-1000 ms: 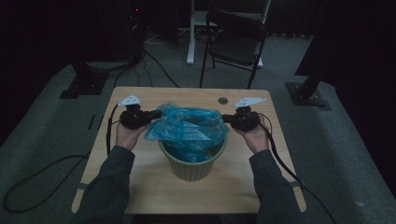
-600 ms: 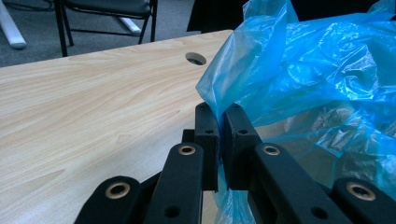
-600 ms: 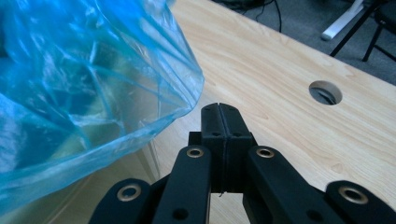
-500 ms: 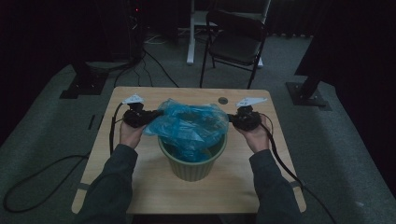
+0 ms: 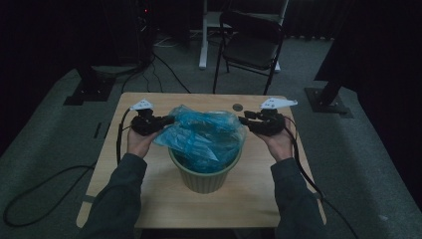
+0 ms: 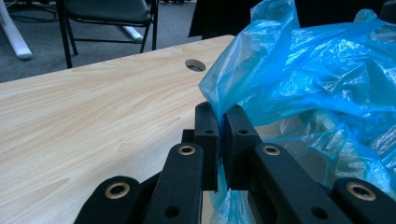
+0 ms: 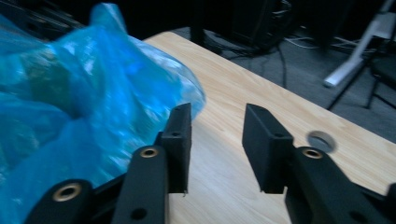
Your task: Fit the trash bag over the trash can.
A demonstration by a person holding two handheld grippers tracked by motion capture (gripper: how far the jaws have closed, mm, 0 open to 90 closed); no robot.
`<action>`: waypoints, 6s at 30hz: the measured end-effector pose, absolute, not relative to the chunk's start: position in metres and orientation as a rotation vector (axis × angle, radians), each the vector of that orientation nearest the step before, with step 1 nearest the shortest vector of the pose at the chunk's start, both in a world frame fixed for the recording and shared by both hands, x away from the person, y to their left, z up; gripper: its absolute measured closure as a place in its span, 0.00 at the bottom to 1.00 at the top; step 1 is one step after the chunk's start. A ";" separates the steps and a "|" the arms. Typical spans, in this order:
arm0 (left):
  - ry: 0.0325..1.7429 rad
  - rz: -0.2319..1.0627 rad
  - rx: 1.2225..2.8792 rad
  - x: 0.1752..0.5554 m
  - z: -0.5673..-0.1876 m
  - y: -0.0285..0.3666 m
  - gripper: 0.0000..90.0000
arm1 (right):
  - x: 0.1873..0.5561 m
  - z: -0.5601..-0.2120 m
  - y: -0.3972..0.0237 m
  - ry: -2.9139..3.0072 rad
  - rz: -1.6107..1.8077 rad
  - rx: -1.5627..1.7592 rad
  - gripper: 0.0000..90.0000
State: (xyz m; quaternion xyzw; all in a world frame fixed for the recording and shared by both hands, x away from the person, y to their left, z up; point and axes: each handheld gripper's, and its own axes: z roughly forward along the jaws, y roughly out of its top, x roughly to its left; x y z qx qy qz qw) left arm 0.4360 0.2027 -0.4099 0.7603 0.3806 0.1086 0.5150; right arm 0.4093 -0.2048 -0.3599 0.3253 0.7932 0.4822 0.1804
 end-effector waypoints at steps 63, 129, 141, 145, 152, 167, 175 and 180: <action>0.990 0.123 1.725 0.428 -0.429 0.226 0.74 | 0.408 -0.401 -0.193 2.438 1.075 1.006 0.98; 0.772 0.092 1.823 0.322 -0.421 0.225 0.59 | 0.310 -0.362 -0.204 2.437 1.400 0.764 0.75; 0.748 0.056 1.757 0.316 -0.416 0.238 0.58 | 0.312 -0.363 -0.195 2.448 1.398 0.747 0.76; 0.713 0.036 1.748 0.311 -0.414 0.239 0.56 | 0.308 -0.364 -0.194 2.464 1.367 0.726 0.89; 0.666 0.027 1.733 0.305 -0.407 0.238 0.53 | 0.304 -0.365 -0.196 2.482 1.350 0.717 0.99; 0.642 0.028 1.860 0.301 -0.414 0.212 0.47 | 0.303 -0.368 -0.197 2.494 1.352 0.710 0.99; 0.619 0.045 1.883 0.300 -0.411 0.206 0.83 | 0.303 -0.370 -0.198 2.508 1.356 0.705 1.00; 0.630 0.066 1.889 0.300 -0.413 0.209 0.98 | 0.303 -0.372 -0.199 2.514 1.356 0.701 1.00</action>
